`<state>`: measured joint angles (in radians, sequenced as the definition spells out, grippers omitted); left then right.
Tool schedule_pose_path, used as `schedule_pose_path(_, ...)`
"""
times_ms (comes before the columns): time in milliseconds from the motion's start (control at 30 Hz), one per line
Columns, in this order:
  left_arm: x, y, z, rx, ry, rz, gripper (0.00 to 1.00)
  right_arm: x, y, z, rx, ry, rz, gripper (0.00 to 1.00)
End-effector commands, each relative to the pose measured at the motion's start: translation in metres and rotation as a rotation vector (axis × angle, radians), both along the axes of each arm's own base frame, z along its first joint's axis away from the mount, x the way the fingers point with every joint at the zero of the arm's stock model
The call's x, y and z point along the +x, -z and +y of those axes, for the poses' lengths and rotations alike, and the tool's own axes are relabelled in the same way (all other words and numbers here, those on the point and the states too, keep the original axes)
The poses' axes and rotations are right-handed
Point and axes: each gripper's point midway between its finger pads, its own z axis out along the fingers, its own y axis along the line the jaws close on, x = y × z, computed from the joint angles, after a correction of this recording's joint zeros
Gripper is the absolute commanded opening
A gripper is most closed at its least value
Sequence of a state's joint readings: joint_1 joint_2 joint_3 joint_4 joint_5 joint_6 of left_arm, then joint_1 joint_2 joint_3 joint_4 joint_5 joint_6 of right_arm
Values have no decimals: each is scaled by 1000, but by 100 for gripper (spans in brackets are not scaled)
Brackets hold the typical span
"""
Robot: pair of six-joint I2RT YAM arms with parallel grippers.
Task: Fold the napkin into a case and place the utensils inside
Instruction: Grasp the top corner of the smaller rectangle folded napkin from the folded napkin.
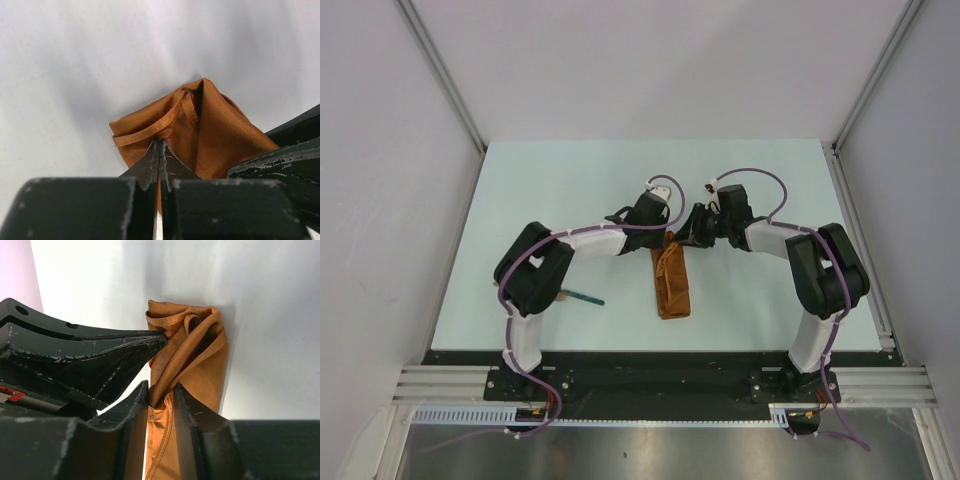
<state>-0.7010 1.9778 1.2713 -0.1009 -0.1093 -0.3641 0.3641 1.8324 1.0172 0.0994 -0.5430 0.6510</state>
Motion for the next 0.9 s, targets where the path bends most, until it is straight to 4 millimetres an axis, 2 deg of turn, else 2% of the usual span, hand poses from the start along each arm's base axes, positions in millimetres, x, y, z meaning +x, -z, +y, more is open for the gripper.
schedule_pose_path(0,6,-20,-7,-31,10,-44,0,2,-22,0,25,-13,-54,33)
schedule_pose_path(200,4,-31,-8,-53,14,-60,0,0,-19,-1,20,-15,-47,35)
schedule_pose_path(300,3,-34,-8,-62,12,-61,0,-1,-18,-2,16,-9,-43,26)
schedule_pose_path(433,1,-45,-9,-92,11,-73,0,0,-15,1,24,-16,-37,7)
schedule_pose_path(500,-1,-47,-11,-116,11,-80,0,2,-9,4,26,-20,-22,4)
schedule_pose_path(667,-3,-57,-10,-160,4,-110,0,6,-1,16,61,-29,6,3)
schedule_pose_path(867,-6,-58,-13,-192,15,-109,0,13,6,33,122,-31,34,5)
